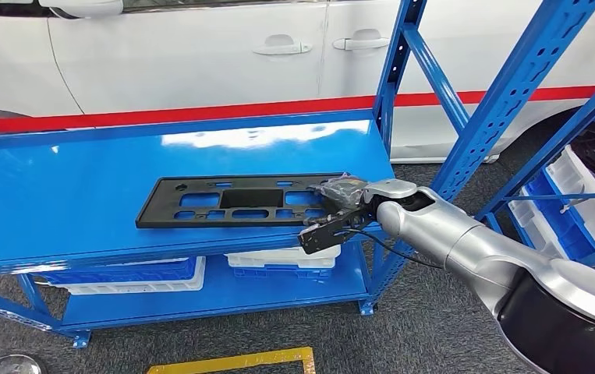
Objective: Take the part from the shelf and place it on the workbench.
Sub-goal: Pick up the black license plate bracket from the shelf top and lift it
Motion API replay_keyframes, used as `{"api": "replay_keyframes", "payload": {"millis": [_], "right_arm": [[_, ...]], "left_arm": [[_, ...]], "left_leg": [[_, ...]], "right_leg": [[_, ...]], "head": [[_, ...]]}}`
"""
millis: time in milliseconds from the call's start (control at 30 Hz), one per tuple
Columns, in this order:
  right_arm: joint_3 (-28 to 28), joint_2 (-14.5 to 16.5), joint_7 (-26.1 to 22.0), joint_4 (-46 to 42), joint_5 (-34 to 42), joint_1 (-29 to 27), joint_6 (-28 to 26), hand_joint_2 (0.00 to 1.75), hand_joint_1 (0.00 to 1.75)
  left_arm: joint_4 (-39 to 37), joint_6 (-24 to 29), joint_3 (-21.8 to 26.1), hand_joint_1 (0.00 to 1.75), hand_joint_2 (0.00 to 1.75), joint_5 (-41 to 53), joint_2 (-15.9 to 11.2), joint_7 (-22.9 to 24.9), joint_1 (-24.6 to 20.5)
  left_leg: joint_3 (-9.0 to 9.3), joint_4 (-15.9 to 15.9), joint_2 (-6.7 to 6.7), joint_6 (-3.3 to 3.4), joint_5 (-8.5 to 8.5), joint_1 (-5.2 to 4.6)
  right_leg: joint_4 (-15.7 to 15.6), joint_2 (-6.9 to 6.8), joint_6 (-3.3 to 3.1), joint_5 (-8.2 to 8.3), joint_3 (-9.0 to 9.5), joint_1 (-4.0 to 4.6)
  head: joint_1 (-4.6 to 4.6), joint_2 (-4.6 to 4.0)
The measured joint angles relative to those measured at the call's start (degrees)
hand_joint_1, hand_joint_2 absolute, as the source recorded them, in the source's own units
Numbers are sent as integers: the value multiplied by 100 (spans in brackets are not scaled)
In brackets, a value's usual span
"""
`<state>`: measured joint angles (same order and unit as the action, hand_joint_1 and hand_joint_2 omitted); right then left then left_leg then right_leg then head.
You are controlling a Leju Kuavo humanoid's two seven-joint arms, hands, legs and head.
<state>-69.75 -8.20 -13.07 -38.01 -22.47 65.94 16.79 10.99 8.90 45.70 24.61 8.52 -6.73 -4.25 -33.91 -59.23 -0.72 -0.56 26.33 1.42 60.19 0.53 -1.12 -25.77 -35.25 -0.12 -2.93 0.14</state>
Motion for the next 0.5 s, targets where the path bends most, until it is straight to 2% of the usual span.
{"api": "replay_keyframes", "payload": {"millis": [500], "right_arm": [[3,2,-11,0,44,0,30,0,0]], "left_arm": [[-1,0,23,0,0,-2,-1,-1,0]], "left_leg": [[0,0,0,0,0,0]], "right_leg": [[0,0,0,0,0,0]], "head": [[-1,1]]}}
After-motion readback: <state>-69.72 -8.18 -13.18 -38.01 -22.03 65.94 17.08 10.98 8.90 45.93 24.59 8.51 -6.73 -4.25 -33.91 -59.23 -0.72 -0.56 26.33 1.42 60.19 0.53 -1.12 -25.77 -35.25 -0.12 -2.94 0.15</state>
